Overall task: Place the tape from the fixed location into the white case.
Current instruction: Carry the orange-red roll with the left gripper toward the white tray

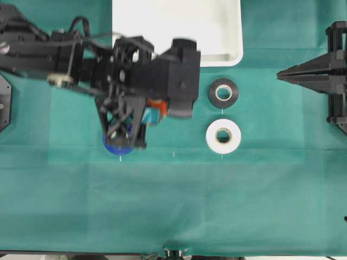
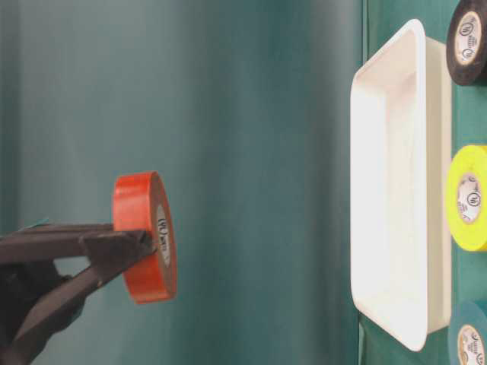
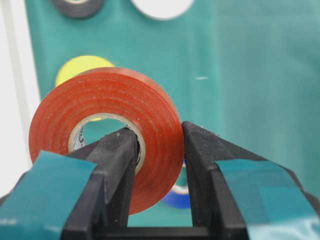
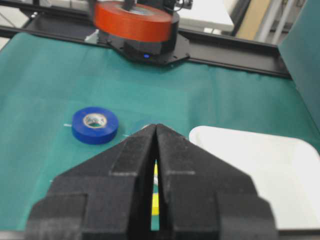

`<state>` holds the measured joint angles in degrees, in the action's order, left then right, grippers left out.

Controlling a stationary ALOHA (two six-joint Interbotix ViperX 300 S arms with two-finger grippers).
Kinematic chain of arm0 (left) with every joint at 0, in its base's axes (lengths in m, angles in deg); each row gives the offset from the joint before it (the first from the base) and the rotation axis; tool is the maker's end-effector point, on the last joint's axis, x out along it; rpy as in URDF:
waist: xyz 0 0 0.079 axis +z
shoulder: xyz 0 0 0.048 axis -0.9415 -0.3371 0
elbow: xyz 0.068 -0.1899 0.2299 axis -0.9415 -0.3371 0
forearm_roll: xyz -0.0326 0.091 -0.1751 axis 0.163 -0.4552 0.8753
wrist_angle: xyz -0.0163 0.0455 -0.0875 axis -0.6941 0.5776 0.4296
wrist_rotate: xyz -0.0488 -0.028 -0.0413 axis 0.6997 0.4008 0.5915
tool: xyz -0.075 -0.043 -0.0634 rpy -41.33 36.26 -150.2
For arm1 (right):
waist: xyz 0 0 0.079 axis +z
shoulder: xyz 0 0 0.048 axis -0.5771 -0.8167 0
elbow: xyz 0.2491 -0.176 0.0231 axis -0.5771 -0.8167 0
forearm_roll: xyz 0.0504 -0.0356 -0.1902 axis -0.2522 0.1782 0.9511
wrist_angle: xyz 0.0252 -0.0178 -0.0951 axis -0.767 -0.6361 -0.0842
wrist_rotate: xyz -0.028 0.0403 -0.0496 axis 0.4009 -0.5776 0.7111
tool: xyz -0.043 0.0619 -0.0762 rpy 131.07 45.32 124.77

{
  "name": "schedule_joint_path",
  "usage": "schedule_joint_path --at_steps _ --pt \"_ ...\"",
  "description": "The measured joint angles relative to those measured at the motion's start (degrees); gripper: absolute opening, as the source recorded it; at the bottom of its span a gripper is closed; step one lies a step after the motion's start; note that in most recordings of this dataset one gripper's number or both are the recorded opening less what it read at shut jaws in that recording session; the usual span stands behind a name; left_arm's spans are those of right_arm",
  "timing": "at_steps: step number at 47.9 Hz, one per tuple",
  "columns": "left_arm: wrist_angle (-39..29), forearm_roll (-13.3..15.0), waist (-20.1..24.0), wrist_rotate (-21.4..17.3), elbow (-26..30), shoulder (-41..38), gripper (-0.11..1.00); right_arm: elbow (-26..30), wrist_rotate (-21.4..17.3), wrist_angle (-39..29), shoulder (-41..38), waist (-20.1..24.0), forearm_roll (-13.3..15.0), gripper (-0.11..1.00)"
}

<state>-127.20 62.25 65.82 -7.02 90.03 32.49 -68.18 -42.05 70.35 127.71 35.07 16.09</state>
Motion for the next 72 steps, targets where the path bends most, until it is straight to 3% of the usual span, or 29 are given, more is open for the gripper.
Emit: schedule_joint_path --at_steps 20,34,72 --pt "-0.09 -0.09 11.34 -4.31 0.18 0.00 0.25 0.18 0.00 -0.18 0.09 0.00 0.00 0.00" --pt "0.00 -0.09 16.96 -6.94 0.97 0.00 0.25 0.44 0.00 -0.79 0.18 0.00 0.00 0.00" --pt "0.00 -0.09 18.63 -7.47 1.05 0.00 0.25 0.44 0.00 -0.88 0.18 0.00 0.00 0.00"
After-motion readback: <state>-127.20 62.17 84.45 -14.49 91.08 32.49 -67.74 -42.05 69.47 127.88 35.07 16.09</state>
